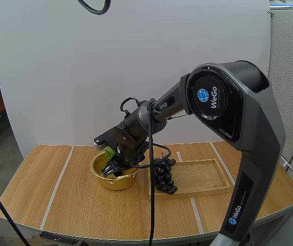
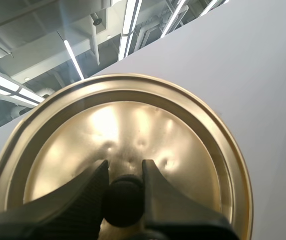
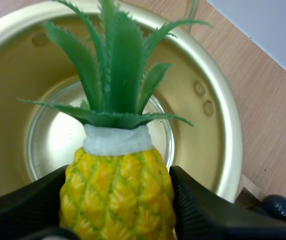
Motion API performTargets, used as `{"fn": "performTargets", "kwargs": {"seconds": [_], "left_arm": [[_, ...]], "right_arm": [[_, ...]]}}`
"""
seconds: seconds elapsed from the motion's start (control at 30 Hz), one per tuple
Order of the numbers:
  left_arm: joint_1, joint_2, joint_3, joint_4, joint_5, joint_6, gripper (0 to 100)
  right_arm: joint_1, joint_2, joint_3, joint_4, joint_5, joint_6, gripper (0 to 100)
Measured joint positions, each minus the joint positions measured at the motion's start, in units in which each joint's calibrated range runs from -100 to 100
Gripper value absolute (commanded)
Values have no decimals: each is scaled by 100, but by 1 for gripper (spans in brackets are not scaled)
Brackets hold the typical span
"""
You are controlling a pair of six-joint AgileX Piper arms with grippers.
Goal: Open the pot, put the pineapple inside, and close it
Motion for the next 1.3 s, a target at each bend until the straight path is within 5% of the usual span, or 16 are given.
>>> {"fn": "performTargets", "kwargs": {"seconds": [0.07,0.1,0.57,1.3], "left_arm": [[0,0,0,0,0,0,0],[0,0,0,0,0,0,0],[0,0,0,0,0,0,0],[0,0,0,0,0,0,0]], "right_arm": [[0,0,-16,198,0,-172,92],[0,0,-16,250,0,-218,100],[0,-403,-43,337,213,-312,100],[0,-4761,-114,392,2804,-312,100]]}}
